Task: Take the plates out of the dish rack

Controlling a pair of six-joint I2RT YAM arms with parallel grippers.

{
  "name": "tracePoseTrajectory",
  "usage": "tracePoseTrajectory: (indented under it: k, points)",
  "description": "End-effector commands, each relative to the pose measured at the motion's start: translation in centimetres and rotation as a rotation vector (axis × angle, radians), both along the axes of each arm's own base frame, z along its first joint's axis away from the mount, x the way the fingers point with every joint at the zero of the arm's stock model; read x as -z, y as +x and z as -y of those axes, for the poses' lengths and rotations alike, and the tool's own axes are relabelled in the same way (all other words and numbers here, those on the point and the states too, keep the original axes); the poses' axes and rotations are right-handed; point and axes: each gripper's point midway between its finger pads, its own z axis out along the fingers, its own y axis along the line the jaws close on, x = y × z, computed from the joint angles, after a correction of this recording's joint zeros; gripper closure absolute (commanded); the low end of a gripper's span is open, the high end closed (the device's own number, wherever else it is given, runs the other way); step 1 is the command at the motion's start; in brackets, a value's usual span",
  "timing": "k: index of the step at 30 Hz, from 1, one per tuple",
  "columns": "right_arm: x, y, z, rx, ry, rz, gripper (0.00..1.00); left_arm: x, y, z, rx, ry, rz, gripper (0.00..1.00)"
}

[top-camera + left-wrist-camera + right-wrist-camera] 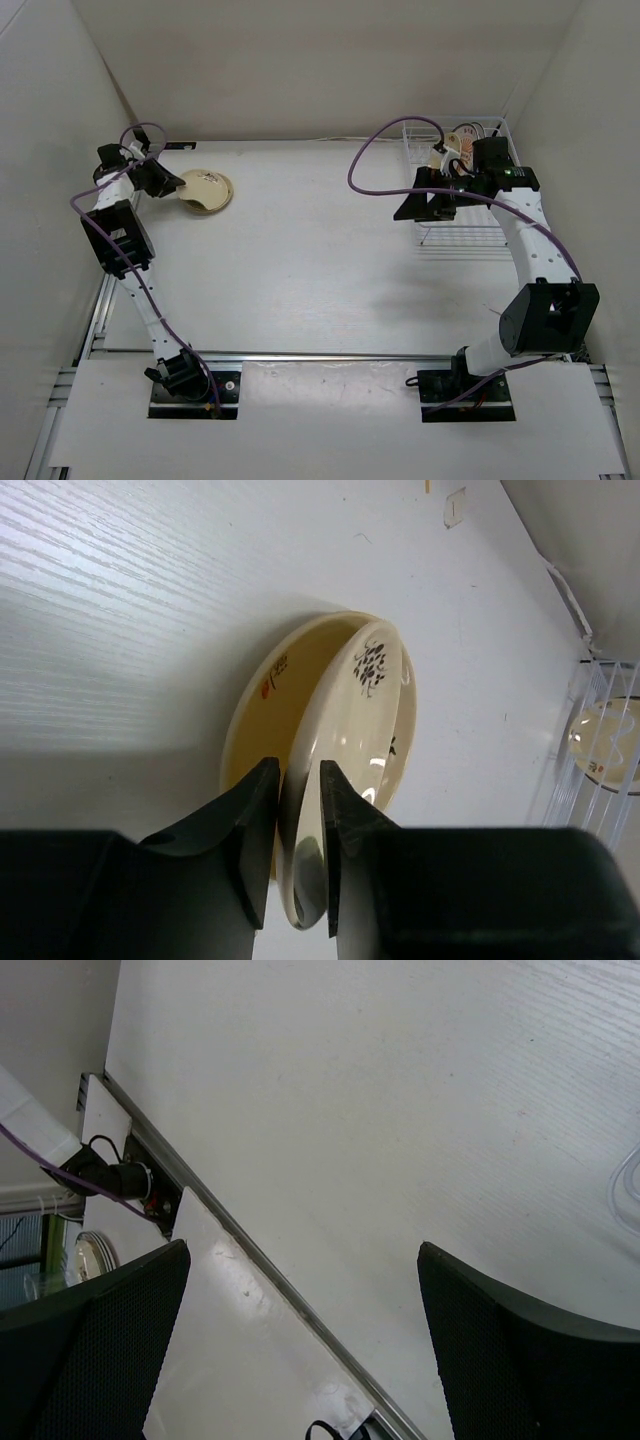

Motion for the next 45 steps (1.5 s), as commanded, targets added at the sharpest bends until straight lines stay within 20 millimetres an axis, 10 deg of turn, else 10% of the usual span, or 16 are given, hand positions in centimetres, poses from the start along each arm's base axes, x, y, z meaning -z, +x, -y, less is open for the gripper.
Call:
tracePoseTrajectory:
  k: [1, 7, 12, 20, 24, 31, 35, 39, 45]
  points:
    - [-1.0, 0.7, -0.4, -0.013, 0.037, 0.046, 0.03, -1.6, 0.8, -0.5, 0.005, 0.044, 0.055, 0.64]
    - [-1.2, 0.3, -0.5, -0.013, 0.047, 0.047, 0.03, -1.9, 0.6, 0.0, 0.014, 0.057, 0.056, 0.47]
    - [-1.4, 0.3, -0.6, -0.014, 0.06, 0.055, 0.03, -3.0, 0.5, -0.4, 0.016, 0.1, 0.079, 0.12]
    - [-1.9, 0.3, -0.7, 0.001, 0.068, 0.066, 0.03, -3.9, -1.0, -0.6, -0.002, 0.155, 0.06, 0.05]
    - [-0.9, 3.9, 2.5, 0.195, -0.131, 0.138, 0.03, -6.4, -2.7, -0.2, -0.012, 0.185, 0.072, 0.05]
    - [-2.3, 12.6, 11.5, 0.541, -0.562, 0.331, 0.03, -18.9, -8.6, 2.7, -0.029, 0.266, 0.264, 0.04]
    - [-2.7, 15.9, 12.0, 0.546, -0.576, 0.365, 0.08, -22.9, -13.1, 7.2, 0.086, 0.275, 0.383, 0.03]
    - [-2.6, 18.6, 11.8, 0.548, -0.57, 0.378, 0.22, -23.4, -18.6, 12.8, 0.283, 0.213, 0.468, 0.0]
    - [-2.1, 23.5, 12.8, 0.585, -0.617, 0.417, 0.39, -24.2, -23.6, 14.9, 0.328, 0.245, 0.528, 0.0]
